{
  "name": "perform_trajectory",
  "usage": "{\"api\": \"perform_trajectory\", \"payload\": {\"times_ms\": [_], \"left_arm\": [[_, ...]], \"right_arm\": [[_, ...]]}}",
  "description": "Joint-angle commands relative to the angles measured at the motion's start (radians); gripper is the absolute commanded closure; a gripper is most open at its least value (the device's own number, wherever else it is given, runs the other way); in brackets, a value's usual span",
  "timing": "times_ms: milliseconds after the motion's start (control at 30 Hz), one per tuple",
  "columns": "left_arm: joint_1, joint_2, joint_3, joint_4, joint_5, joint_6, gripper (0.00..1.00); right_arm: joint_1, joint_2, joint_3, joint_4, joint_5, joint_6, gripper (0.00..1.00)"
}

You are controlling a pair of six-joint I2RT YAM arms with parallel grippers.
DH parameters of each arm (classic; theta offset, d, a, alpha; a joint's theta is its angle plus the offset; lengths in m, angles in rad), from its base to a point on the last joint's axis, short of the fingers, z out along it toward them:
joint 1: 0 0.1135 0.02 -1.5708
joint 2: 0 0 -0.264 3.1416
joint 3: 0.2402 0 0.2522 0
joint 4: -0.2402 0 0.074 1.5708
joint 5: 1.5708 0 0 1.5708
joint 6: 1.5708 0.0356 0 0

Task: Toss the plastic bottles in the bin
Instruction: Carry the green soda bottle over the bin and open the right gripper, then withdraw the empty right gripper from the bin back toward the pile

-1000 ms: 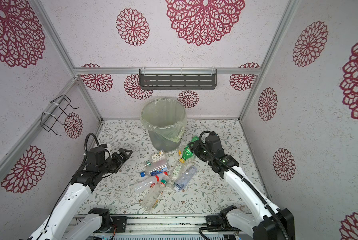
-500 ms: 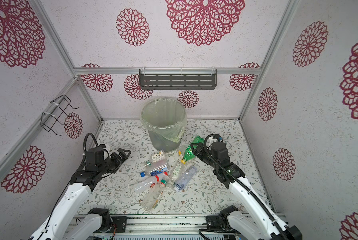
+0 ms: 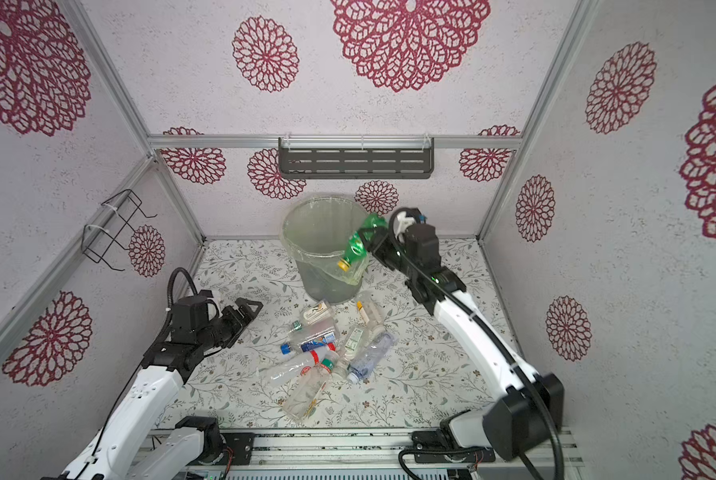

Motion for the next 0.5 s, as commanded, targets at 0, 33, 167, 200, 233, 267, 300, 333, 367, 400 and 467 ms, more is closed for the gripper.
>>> {"api": "perform_trajectory", "payload": {"times_ms": [0, 33, 167, 200, 233, 267, 300, 333, 367, 400, 467], "left_arm": [[0.007, -0.027, -0.014, 0.023, 0.015, -0.021, 0.03], [0.007, -0.033, -0.013, 0.023, 0.019, -0.024, 0.03], [0.007, -0.061, 0.004, -0.018, 0.028, -0.022, 0.03], [0.007, -0.070, 0.006, -0.031, 0.028, -0.016, 0.03], [0.007, -0.079, 0.006, -0.039, 0.028, -0.013, 0.03], [0.008, -0.088, 0.005, -0.046, 0.027, -0.009, 0.03], [0.009, -0.097, 0.003, -0.049, 0.025, -0.002, 0.03], [0.008, -0.103, 0.002, -0.051, 0.024, 0.003, 0.03], [0.007, -0.107, 0.001, -0.050, 0.025, 0.007, 0.03], [0.009, -0.108, 0.001, -0.046, 0.029, 0.010, 0.03], [0.009, -0.107, 0.002, -0.032, 0.045, 0.015, 0.03]], "right_arm": [[0.008, 0.226, 0.354, -0.084, -0.037, -0.038, 0.28], [0.011, 0.312, 0.492, -0.159, -0.038, -0.068, 0.20], [0.040, 0.457, 0.794, -0.352, -0.052, -0.145, 0.01], [0.058, 0.430, 0.776, -0.356, -0.014, -0.182, 0.01], [0.073, 0.395, 0.741, -0.350, 0.023, -0.215, 0.01], [0.090, 0.350, 0.681, -0.324, 0.054, -0.247, 0.01], [0.103, 0.299, 0.609, -0.294, 0.071, -0.269, 0.01], [0.110, 0.248, 0.530, -0.258, 0.080, -0.278, 0.01], [0.111, 0.205, 0.461, -0.226, 0.083, -0.281, 0.01], [0.112, 0.157, 0.385, -0.198, 0.088, -0.283, 0.01], [0.112, 0.078, 0.255, -0.164, 0.103, -0.298, 0.01]]}}
